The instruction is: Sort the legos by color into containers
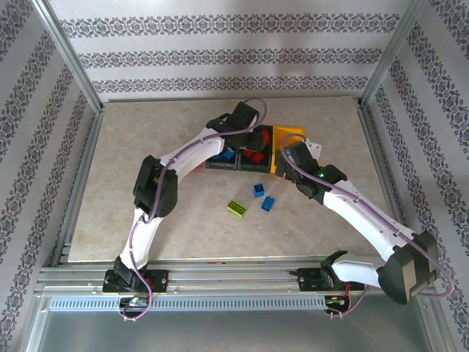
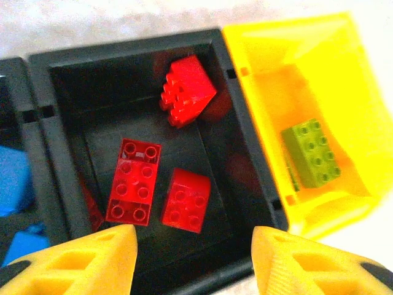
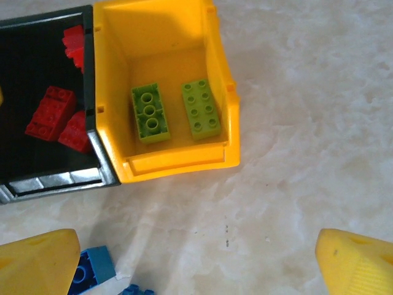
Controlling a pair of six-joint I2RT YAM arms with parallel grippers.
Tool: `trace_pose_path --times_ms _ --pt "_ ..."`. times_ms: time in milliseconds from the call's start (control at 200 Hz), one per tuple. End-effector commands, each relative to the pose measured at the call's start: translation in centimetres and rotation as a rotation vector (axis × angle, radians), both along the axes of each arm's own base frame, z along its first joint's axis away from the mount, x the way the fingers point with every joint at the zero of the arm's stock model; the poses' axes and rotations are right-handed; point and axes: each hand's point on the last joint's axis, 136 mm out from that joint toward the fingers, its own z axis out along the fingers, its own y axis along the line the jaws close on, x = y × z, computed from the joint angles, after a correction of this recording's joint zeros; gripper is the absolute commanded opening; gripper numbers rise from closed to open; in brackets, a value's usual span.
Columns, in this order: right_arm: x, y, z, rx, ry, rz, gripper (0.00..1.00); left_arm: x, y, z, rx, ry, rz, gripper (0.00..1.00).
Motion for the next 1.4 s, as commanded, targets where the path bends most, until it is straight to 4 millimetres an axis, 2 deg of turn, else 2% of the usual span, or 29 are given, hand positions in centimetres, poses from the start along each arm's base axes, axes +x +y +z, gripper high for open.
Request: trace_pose_path --times_ms 0,210,430,630,795,1129,1274,1394 --pt "-0.6 1.2 -1.7 0.003 0.051 0.022 0.98 -0.3 0.5 5.6 -0.087 -0.141 0.045 0.55" --pt "-1.4 4.4 -3.4 0.005 0.117 0.104 0.97 -2.5 4.8 6.3 -0.08 -0.2 0.148 0.63" --pt "-2.1 7.2 -5.5 0.013 0.202 0.179 0.95 -4.4 11.2 5.1 -0.073 -0.209 0.308 0.76" --pt "-2.6 9.9 -7.3 0.043 0.285 0.258 0.88 -6.4 17.2 3.9 -0.05 -0.21 0.455 1.0" --pt "-2.3 11.5 -8.0 0.057 0.319 0.309 0.82 -8.4 21.5 2.8 -0.04 -0.198 0.555 1.0" --pt "-0.9 11.4 -9.4 0.007 0.374 0.323 0.79 -12.9 26.6 -0.3 -0.009 -0.154 0.664 1.0" --pt "-0.4 11.5 -10.3 0.007 0.405 0.332 0.75 -14.1 27.6 -1.6 -0.012 -0.132 0.694 1.0" --pt "-0.1 11.7 -11.0 0.006 0.429 0.339 0.72 -14.5 28.0 -2.0 -0.019 -0.125 0.709 1.0"
